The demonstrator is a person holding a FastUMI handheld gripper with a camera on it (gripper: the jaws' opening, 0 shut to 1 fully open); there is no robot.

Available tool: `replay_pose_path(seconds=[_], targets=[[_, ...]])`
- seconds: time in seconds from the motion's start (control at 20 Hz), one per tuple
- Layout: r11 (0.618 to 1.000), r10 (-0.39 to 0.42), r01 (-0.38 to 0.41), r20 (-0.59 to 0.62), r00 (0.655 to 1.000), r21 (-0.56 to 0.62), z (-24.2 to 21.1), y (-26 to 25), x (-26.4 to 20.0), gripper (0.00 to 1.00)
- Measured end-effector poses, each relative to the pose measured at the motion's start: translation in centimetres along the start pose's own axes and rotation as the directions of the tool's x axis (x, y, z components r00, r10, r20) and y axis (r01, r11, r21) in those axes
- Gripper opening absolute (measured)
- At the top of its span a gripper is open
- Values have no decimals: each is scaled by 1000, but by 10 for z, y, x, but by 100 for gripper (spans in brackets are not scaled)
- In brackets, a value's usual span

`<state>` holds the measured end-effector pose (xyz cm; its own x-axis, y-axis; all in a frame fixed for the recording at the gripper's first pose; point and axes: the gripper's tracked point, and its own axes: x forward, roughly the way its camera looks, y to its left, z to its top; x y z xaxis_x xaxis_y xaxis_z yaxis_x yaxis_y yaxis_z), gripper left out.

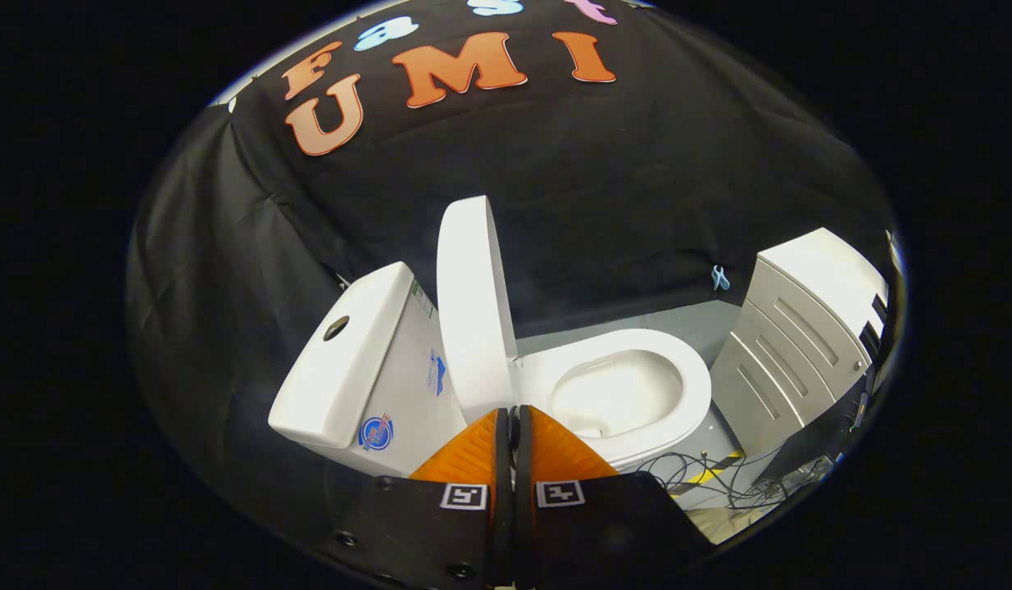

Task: Open the toilet lid.

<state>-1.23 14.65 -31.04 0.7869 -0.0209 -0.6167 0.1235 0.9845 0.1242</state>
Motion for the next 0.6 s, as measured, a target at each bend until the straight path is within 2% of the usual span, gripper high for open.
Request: replay_pose_path(seconds=[0.6], targets=[[995, 55, -55, -6, 998, -87, -10, 56, 0, 8]])
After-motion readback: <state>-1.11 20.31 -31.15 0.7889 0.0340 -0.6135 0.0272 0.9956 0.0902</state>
